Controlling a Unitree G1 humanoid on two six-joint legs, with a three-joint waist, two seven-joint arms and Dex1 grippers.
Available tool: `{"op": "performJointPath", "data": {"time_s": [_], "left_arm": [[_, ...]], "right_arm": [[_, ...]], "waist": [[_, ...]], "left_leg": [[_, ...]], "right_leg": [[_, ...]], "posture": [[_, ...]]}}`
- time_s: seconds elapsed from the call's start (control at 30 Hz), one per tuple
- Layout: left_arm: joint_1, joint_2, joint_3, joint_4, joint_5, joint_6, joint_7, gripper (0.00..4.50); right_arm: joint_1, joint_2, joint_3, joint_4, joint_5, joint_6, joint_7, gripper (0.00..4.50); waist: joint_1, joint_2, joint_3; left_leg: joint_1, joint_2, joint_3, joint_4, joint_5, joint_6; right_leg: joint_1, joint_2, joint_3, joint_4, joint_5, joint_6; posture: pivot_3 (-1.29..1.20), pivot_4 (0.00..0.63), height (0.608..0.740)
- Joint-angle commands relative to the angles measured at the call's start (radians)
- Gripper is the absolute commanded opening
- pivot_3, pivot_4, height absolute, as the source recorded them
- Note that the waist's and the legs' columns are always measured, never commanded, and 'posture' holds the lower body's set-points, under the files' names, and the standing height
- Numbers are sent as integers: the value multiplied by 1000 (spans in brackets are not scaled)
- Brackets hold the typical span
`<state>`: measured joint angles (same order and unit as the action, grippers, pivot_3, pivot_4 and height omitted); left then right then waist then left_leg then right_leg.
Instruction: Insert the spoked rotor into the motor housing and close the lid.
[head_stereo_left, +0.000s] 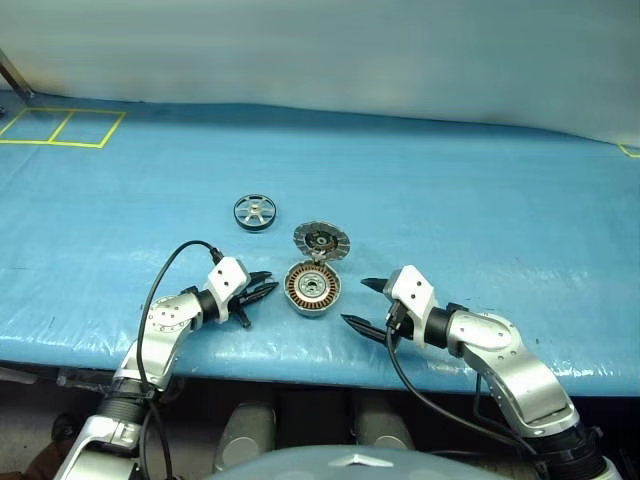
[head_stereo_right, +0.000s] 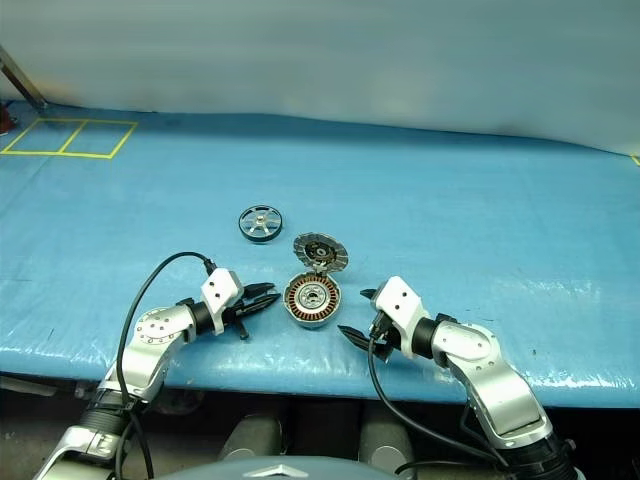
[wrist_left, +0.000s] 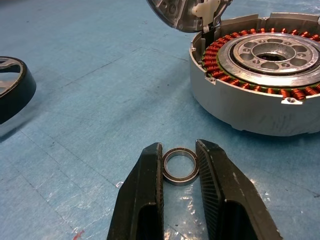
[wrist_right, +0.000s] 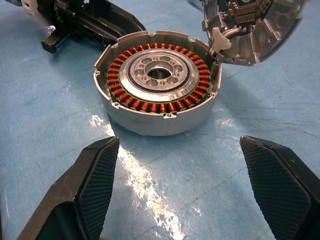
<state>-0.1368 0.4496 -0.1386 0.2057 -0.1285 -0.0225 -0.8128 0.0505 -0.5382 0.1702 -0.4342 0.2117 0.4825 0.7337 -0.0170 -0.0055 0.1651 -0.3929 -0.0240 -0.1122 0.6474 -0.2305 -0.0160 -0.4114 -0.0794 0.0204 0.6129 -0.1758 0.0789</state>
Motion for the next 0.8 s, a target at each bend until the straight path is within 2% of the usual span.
{"op": "performJointPath", "data": {"time_s": [0.03,0.37,0.5,0.8], "left_arm": [[27,27,54,-8,-44,3,-25,649],[1,74,79,-119,-162,48,-169,649],[-53,76,30,-129,-155,56,-243,649],[-177,37,-63,-22,-103,52,-309,649]], "right_arm": [[-6,3,-22,1,20,-33,3,4078],[-7,23,-32,72,62,-141,49,4078],[-13,9,4,108,2,-218,63,4078],[-10,24,10,121,-16,-244,41,4078]], "waist": [[-4,0,0],[1,-1,1],[1,-1,1],[-1,-1,1]], "left_leg": [[0,0,0,0,0,0],[-2,0,0,0,0,0],[-2,0,0,0,0,0],[-2,0,0,0,0,0]], "right_leg": [[0,0,0,0,0,0],[-1,0,0,-1,0,0],[-1,0,0,-1,0,0],[-1,0,0,-1,0,0]], "posture": [[0,150,740],[0,150,740],[0,150,740],[0,150,740]]}}
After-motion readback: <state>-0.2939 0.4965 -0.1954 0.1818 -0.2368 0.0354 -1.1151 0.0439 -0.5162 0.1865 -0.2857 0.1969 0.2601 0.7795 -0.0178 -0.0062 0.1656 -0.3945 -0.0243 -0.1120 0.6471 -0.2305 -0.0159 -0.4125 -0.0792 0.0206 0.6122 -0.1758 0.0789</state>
